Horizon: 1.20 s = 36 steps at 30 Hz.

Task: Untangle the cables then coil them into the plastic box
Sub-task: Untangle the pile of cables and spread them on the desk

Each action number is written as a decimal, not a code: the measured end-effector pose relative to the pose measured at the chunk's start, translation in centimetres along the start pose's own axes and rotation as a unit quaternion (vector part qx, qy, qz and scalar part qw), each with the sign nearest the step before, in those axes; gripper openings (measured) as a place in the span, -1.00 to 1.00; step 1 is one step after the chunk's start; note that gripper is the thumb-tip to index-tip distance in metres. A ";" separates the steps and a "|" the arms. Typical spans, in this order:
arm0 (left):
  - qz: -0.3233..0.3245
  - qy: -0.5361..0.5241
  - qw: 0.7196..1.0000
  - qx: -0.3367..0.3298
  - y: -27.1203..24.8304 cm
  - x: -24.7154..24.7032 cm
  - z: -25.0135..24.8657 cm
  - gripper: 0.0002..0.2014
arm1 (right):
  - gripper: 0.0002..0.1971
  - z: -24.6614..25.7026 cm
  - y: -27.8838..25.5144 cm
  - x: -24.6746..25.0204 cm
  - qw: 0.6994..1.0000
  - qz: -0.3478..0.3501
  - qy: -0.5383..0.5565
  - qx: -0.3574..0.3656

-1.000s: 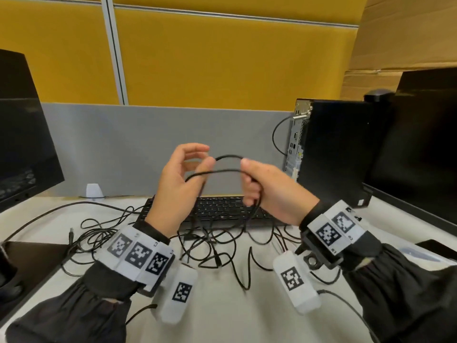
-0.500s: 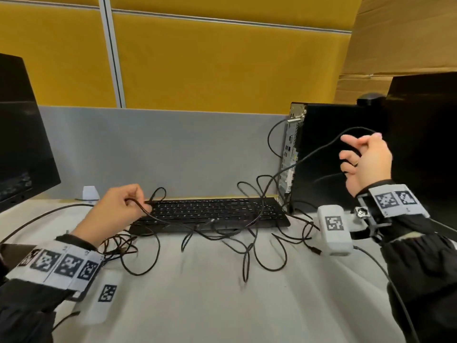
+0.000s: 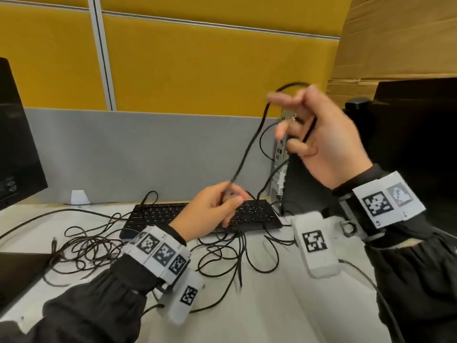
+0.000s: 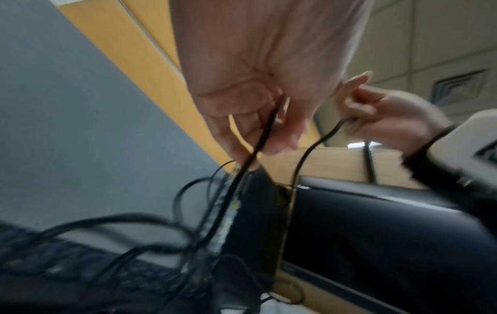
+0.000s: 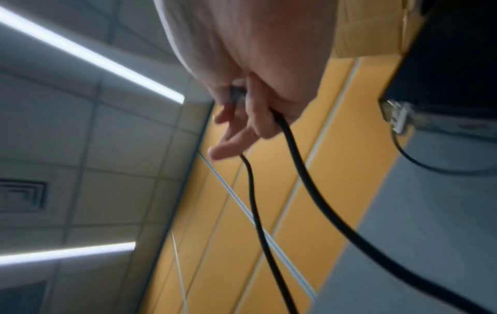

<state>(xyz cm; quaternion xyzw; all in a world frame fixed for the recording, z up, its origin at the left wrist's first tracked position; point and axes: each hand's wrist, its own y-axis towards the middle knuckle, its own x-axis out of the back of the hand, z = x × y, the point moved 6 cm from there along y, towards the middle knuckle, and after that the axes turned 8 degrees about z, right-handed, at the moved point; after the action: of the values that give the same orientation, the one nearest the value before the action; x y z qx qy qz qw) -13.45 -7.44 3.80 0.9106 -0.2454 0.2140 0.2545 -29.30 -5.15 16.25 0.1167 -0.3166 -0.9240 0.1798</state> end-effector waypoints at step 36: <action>-0.001 0.061 0.996 0.060 1.1 -0.4 8.9 -0.70 | -0.53 -1.9 0.6 0.7 0.982 -0.069 -0.166 0.052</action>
<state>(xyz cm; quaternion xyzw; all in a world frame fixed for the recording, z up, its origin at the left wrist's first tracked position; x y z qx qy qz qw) -12.02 -13.25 -2.94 0.9097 -0.2147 0.2836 0.2142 -29.13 -6.90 15.12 -0.0074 -0.3807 -0.9231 0.0540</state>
